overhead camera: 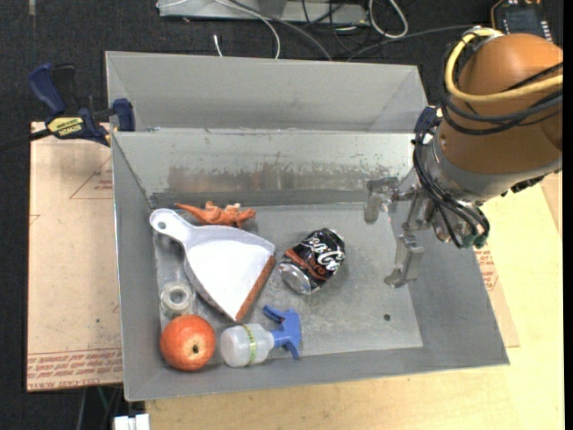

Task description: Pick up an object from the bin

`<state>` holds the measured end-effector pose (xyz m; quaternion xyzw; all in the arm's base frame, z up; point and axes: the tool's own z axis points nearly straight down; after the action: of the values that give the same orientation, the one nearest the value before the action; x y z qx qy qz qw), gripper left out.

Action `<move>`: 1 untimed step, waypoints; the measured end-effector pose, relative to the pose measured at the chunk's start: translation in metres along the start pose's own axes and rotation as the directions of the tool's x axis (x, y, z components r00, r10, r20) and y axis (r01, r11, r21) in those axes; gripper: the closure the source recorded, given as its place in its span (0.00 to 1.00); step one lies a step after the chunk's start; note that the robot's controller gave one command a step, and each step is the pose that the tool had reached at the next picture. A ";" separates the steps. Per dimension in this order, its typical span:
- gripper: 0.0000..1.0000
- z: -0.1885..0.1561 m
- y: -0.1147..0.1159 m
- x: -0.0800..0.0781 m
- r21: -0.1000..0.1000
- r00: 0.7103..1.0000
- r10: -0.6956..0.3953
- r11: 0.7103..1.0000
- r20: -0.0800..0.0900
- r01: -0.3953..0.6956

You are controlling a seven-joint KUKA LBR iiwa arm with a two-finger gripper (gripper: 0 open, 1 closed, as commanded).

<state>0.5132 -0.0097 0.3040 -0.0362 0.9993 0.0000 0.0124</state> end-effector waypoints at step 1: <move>0.00 0.060 0.050 0.007 -0.008 0.980 -0.198 0.980 -0.015 0.198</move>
Offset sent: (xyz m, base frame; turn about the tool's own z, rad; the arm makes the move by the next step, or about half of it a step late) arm 0.0169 0.0456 -0.0214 0.0294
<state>0.5038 0.0401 0.2439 -0.1352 0.9908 0.0018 0.0046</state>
